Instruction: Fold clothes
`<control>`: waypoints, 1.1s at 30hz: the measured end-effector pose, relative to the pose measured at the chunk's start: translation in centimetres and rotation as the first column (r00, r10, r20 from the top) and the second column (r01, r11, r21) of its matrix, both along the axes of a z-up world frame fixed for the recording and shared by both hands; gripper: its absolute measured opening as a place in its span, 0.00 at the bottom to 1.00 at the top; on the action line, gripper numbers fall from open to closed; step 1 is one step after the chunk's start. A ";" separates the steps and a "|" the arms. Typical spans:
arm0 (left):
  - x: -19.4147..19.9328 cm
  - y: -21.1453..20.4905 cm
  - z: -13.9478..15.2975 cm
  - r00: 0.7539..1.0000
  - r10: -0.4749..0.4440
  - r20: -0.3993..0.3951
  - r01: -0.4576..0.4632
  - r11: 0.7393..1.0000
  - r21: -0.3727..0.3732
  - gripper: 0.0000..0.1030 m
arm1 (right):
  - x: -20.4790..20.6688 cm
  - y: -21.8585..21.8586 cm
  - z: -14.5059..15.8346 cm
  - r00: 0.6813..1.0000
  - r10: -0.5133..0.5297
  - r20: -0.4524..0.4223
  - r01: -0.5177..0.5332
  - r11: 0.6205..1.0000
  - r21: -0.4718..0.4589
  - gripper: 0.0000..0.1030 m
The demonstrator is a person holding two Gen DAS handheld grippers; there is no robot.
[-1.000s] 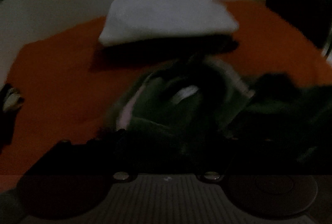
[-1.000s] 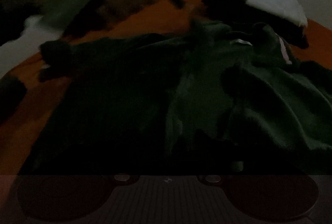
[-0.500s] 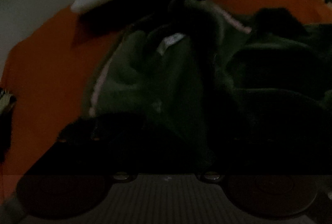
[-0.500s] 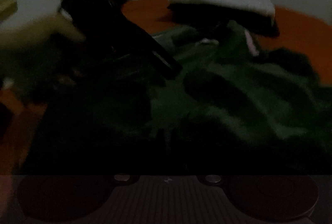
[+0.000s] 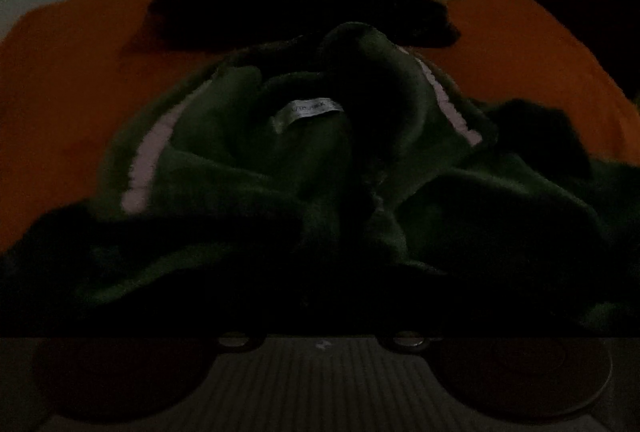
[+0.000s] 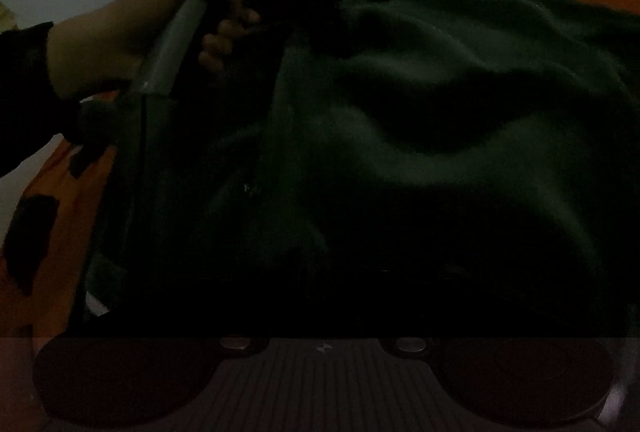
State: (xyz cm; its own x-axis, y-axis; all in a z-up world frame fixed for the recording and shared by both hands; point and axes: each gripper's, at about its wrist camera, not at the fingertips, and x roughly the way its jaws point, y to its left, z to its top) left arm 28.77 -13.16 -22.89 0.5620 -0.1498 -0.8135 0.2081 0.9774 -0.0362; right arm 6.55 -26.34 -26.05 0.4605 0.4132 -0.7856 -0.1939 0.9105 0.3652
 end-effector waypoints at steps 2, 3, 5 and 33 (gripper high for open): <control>-0.5 0.1 0.8 0.999 -0.008 0.046 0.008 1.000 0.005 0.79 | -1.3 -0.7 0.5 1.000 -0.017 0.007 0.017 1.000 -0.002 0.24; -0.6 0.2 1.4 0.998 -0.022 0.066 0.022 1.000 0.013 0.80 | -2.0 -1.0 0.7 1.000 -0.025 0.010 0.025 1.000 -0.003 0.24; -1.3 0.5 3.2 0.993 -0.055 0.103 0.054 0.998 0.020 0.80 | -3.6 -1.0 1.3 0.999 -0.034 0.016 0.034 0.999 -0.011 0.24; -3.5 -1.3 2.7 0.992 -0.125 -0.030 0.125 0.992 0.015 0.88 | -21.1 6.6 0.6 0.679 0.717 0.159 -0.637 0.683 -0.358 0.08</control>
State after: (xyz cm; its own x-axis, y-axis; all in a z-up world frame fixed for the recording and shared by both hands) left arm 25.27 -14.44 -20.16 0.5159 -0.2036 -0.8321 0.3278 0.9443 -0.0279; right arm -14.56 -19.77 -25.47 0.3364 0.5012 -0.7972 -0.8450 0.5344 -0.0206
